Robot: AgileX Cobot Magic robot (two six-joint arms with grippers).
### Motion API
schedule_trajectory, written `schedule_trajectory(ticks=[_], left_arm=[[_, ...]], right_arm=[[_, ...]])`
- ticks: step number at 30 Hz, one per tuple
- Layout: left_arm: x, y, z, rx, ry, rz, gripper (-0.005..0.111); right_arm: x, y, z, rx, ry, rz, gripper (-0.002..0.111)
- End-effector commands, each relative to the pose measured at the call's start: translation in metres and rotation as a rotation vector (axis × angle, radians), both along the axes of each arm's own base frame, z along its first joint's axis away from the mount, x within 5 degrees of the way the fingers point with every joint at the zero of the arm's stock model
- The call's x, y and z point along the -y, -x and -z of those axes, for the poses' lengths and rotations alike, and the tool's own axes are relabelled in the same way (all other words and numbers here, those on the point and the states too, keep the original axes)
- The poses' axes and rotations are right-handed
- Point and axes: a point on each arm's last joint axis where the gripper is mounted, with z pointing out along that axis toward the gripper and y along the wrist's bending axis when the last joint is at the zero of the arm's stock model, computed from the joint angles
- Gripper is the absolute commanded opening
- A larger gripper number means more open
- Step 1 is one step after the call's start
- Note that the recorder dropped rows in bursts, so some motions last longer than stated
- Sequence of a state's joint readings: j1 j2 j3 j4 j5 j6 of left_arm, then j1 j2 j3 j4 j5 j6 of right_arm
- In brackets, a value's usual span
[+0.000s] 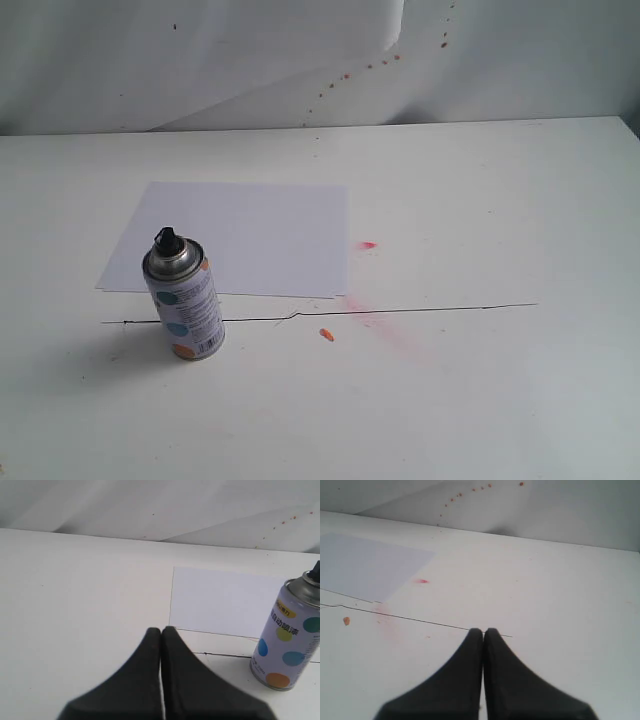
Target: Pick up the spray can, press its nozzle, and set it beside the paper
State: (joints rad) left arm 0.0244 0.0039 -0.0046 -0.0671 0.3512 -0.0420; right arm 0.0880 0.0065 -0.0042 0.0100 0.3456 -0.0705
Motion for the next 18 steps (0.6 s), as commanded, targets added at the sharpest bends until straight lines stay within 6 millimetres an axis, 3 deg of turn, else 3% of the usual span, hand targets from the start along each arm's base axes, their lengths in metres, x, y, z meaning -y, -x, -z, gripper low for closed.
schedule_trajectory(ticks=[1,6,10,18], left_arm=[[0.0,0.0,0.001,0.006,-0.001,0.005,0.0],[0.0,0.0,0.001,0.006,-0.001,0.005,0.0],[-0.003,-0.001,-0.003,0.046,-0.098,-0.004,0.0],[-0.002,-0.003,-0.03,0.343,0.108,-0.026,0.0]], right_arm=[[0.0,0.0,0.001,0.007,0.002,0.006,0.0],[0.0,0.0,0.001,0.007,0.002,0.006,0.0],[0.0,0.0,0.001,0.007,0.002,0.006,0.0],[0.0,0.0,0.001,0.007,0.002,0.006,0.0]])
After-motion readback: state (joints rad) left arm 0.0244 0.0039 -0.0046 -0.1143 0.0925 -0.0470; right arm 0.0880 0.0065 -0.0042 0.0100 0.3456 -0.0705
